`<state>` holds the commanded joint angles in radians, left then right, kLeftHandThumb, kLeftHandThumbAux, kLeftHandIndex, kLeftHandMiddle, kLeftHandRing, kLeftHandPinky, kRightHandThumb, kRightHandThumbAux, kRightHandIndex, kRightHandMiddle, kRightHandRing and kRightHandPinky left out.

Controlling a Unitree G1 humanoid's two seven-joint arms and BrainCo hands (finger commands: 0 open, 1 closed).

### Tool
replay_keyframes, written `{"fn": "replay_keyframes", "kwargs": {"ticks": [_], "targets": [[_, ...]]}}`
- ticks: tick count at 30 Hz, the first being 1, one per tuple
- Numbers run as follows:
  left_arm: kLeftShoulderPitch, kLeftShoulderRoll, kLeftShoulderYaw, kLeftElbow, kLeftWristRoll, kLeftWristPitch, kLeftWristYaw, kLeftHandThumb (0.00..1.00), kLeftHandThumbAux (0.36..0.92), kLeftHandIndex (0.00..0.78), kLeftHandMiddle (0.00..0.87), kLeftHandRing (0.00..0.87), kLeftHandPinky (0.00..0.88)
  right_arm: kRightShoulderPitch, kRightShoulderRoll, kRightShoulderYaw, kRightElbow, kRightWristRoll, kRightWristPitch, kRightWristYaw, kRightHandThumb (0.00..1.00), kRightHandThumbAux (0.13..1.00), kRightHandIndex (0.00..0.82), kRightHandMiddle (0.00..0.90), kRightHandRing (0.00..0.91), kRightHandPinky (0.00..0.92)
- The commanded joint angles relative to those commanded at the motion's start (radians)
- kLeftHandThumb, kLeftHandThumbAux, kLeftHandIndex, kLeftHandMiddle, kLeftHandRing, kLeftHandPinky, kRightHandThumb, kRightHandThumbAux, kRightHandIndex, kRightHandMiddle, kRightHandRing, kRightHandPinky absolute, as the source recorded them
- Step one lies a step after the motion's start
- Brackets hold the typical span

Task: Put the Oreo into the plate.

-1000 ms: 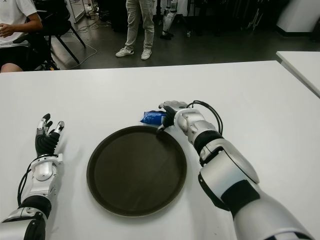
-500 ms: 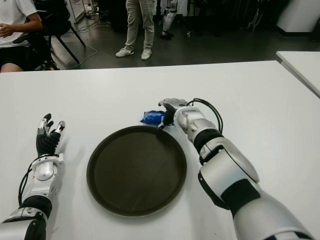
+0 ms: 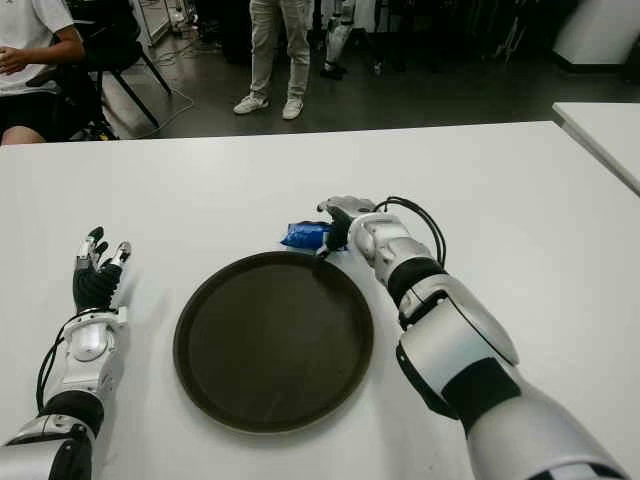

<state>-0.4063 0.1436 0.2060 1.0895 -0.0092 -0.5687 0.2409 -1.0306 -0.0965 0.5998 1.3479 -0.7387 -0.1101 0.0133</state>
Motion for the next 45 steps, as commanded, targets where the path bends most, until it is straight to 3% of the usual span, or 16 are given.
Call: {"fn": "replay_keyframes", "kwargs": {"ticks": [28,37,45], "targets": [[0.0,0.004,-0.007,0.004,0.006,-0.008,0.005,0.314,0.6,0.012,0.018,0.0,0.0,0.004,0.0,0.003,0.006,0.002,0.015,0.002,0.0,0.646,0.0,0.0,0.0,0.0],[0.001,0.008,-0.008,0.007,0.004,-0.004,-0.006,0.344,0.598,0.006,0.009,0.0,0.0,0.004,0.0,0.004,0.006,0.001,0.019,0.004,0.0,0.652,0.0,0.0,0.0,0.0],[0.002,0.006,-0.005,0.005,0.001,-0.007,-0.002,0.348,0.596,0.008,0.004,0.0,0.0,0.013,0.0,-0.013,0.002,0.011,0.008,-0.05,0.0,0.686,0.0,0.0,0.001,0.048]]}}
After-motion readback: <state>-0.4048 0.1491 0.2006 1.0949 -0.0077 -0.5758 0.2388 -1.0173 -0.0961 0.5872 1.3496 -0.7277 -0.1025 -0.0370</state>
